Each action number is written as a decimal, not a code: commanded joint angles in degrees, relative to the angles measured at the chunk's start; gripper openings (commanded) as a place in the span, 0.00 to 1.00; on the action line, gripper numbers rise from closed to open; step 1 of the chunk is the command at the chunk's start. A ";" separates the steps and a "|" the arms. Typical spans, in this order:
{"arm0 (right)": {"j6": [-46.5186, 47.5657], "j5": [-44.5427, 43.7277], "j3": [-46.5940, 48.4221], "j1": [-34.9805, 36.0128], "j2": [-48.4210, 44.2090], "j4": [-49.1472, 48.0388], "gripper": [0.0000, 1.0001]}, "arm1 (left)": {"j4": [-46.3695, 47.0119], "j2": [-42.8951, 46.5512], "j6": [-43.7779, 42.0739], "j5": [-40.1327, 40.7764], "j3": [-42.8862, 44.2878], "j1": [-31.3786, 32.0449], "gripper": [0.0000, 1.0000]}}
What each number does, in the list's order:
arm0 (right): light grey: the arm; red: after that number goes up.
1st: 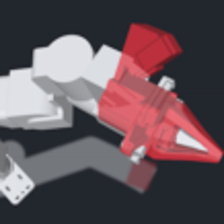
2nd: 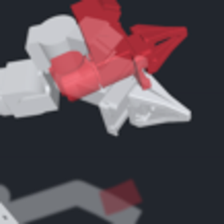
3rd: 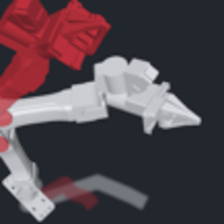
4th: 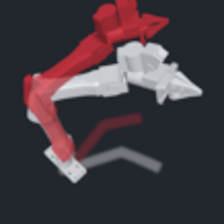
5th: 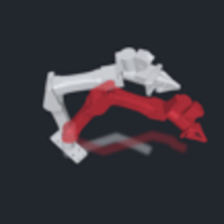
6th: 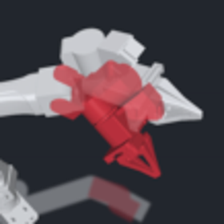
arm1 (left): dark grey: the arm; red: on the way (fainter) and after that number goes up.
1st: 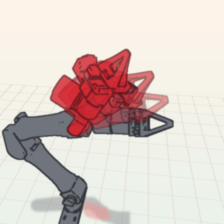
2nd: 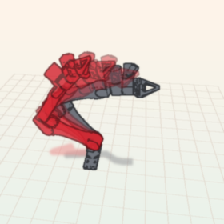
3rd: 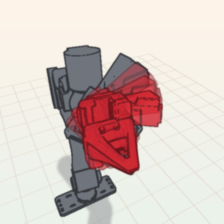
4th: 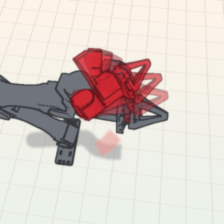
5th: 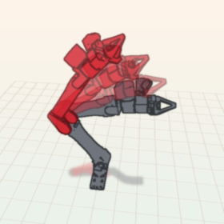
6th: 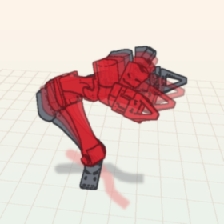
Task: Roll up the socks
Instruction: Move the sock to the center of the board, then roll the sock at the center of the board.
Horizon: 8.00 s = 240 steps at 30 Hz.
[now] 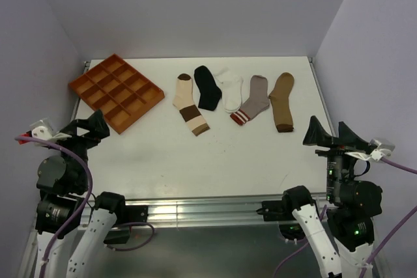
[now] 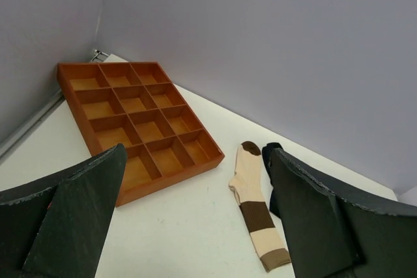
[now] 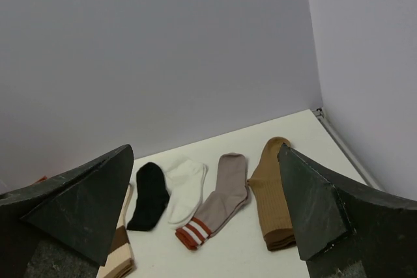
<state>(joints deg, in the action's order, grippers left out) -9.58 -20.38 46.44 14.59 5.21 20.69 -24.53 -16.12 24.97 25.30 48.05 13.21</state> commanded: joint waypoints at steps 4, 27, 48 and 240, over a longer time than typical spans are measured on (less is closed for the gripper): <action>-4.29 1.04 0.15 -0.18 0.84 0.32 1.00 | 3.53 -2.33 0.17 -3.75 -0.33 0.15 1.00; -10.02 33.57 8.30 8.51 60.76 -14.71 1.00 | 1.68 -35.65 3.95 -25.57 3.28 0.15 1.00; 1.15 23.81 33.98 26.98 110.71 -7.42 0.59 | 5.11 -33.80 1.57 -22.75 -2.70 -0.12 0.99; -31.81 20.64 -7.32 24.87 84.34 -26.14 0.16 | 26.73 -89.35 15.81 -53.34 3.45 25.81 0.02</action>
<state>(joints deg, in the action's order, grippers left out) -39.64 2.92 37.06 39.05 87.99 -6.85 4.38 -104.12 41.43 -30.37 50.19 39.05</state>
